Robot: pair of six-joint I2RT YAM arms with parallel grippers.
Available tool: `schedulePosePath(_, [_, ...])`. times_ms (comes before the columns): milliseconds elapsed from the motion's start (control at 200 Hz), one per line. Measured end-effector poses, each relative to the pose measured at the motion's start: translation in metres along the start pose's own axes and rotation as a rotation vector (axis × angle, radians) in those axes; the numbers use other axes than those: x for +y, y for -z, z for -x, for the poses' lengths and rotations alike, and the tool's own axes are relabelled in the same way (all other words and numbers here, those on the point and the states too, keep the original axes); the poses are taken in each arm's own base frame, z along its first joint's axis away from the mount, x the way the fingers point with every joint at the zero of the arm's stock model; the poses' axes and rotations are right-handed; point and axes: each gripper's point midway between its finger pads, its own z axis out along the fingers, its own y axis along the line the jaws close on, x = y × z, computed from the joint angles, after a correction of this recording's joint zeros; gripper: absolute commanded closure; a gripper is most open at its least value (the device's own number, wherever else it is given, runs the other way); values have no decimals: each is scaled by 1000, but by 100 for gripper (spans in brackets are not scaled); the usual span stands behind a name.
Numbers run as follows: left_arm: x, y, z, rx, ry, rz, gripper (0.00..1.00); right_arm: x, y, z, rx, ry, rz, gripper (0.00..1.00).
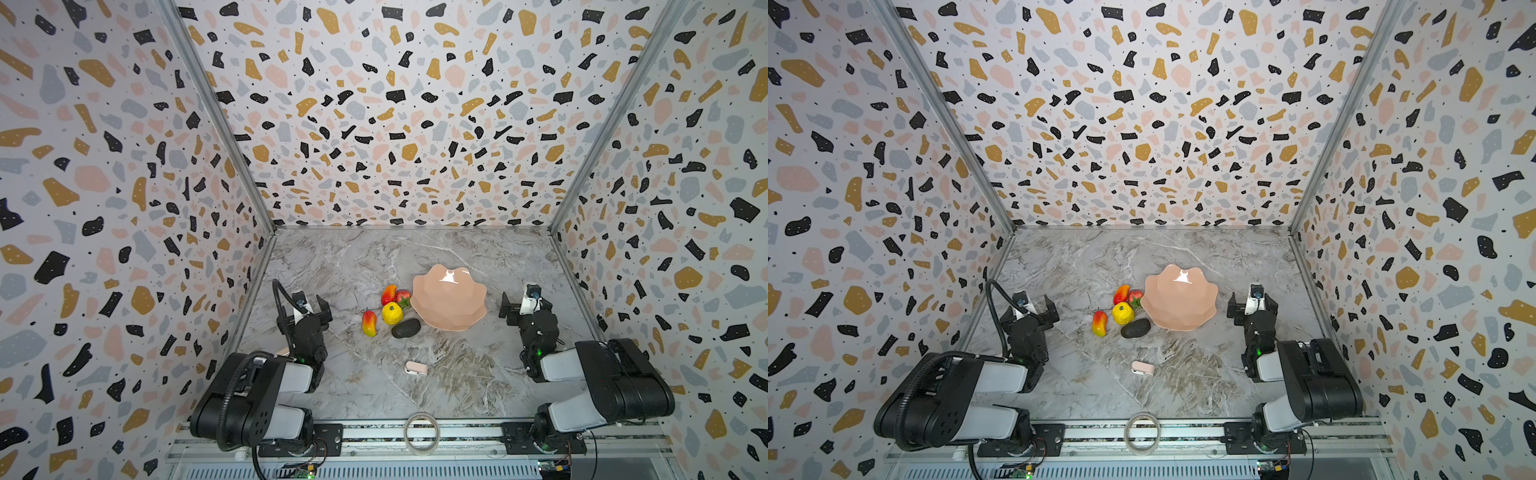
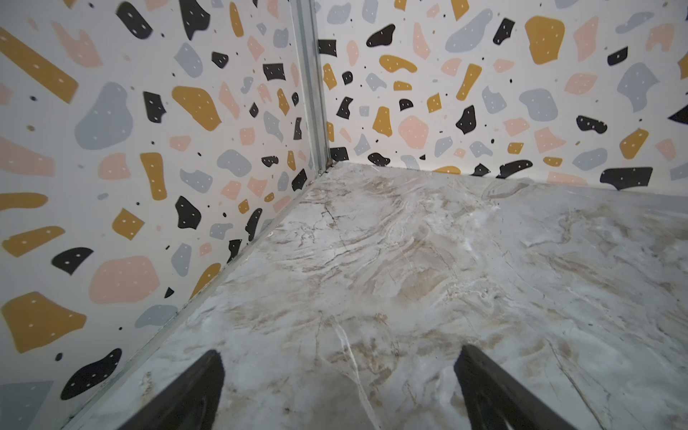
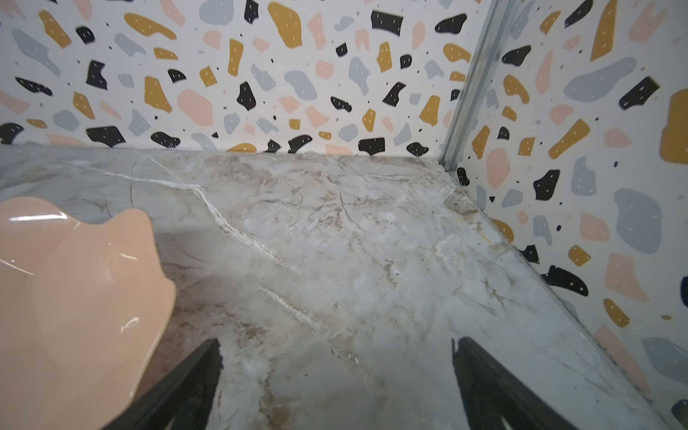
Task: Arrange fruit in a fruit bowl
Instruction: Pick up the fruit from the center of the table.
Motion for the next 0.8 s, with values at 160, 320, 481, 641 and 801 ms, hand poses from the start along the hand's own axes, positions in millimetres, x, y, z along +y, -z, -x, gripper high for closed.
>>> schedulePosePath(160, [21,22,65,-140,149,38,0,-3,27,68,-154,-36,-26,1])
schedulePosePath(320, [22,27,119,-154,223,23,0,19,25,151,-218,-85,71,1])
schedulePosePath(481, [-5,16,155,-52,179,-77,0,112,13,182,-114,-39,329,1])
schedulePosePath(641, [-43,1,174,134,55,-206,0,238,19,150,85,76,624,1])
schedulePosePath(801, [-62,-1,178,267,-65,-292,0,337,33,118,223,169,823,1])
